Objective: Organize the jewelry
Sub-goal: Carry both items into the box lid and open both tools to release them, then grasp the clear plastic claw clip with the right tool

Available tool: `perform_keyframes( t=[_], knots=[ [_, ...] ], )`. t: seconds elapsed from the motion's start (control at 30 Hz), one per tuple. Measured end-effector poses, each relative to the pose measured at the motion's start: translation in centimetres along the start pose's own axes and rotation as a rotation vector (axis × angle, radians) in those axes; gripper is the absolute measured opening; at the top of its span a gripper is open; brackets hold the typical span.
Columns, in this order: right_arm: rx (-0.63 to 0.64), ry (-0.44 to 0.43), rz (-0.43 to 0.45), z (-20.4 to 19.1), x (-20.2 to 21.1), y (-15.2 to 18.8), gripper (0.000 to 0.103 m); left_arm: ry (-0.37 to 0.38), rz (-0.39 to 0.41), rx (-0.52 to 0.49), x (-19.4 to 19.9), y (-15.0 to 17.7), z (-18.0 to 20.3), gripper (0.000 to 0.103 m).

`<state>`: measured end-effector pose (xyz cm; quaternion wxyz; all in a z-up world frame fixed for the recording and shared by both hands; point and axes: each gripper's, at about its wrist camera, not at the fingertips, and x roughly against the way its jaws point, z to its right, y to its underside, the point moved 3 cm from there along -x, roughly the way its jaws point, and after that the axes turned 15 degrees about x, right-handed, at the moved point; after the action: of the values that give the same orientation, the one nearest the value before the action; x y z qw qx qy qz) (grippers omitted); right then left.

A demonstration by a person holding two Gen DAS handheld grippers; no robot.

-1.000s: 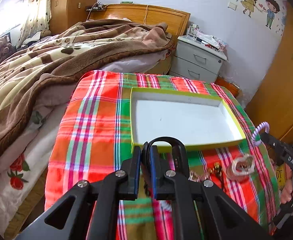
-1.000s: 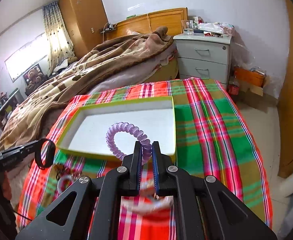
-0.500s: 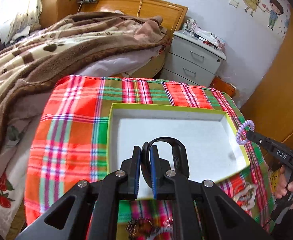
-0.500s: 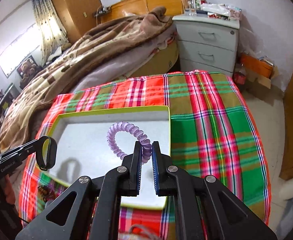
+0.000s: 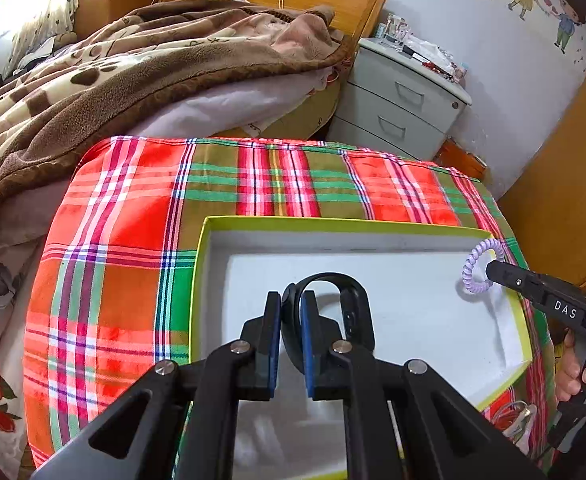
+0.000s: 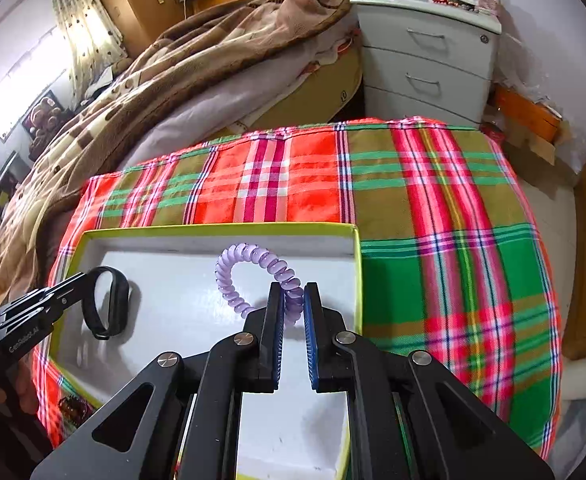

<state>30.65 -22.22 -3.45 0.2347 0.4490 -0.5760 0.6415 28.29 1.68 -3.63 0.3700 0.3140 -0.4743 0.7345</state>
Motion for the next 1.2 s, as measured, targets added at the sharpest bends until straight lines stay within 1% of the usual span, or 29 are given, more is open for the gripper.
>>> perform_keyframes(
  t=[0.13,0.27,0.33,0.43,0.63,0.7,0.73,0.87,0.93,1.07,1.2],
  knots=[
    [-0.007,-0.003,-0.030,0.1,-0.8,-0.3,0.010,-0.016,0.005,0.002,-0.4,-0.3,-0.2,0.010],
    [-0.016,0.018,-0.052,0.5,-1.4,-0.4,0.010,-0.015,-0.006,0.008,-0.8,-0.6,-0.4,0.010],
    [-0.017,0.018,-0.056,0.5,-1.5,-0.5,0.010,-0.016,-0.009,0.013,-0.9,-0.6,-0.4,0.010],
    [0.000,0.044,-0.056,0.4,-1.6,-0.7,0.010,-0.018,-0.007,0.006,-0.9,-0.5,-0.4,0.010],
    [-0.012,0.047,-0.047,0.4,-1.7,-0.8,0.010,-0.017,-0.016,0.017,-0.9,-0.6,-0.5,0.011],
    [-0.009,0.047,-0.039,0.3,-1.6,-0.8,0.013,-0.018,-0.020,0.013,-0.9,-0.5,-0.4,0.018],
    [-0.009,0.055,-0.033,0.3,-1.4,-0.8,0.015,-0.018,-0.021,0.013,-0.9,-0.5,-0.4,0.020],
    [0.004,0.065,0.005,0.0,-0.1,-0.6,0.020,-0.015,-0.013,-0.001,-0.3,-0.3,-0.1,0.024],
    [0.006,0.062,0.032,0.0,0.9,-0.3,0.029,-0.013,-0.008,-0.007,0.3,-0.1,0.0,0.030],
    [0.023,0.053,0.084,-0.3,3.1,0.8,0.030,0.000,0.018,-0.020,2.2,0.4,0.0,0.037],
    [0.049,0.025,0.126,-0.9,5.4,2.5,0.030,0.020,0.039,-0.012,4.4,1.3,-0.3,0.038]
  ],
)
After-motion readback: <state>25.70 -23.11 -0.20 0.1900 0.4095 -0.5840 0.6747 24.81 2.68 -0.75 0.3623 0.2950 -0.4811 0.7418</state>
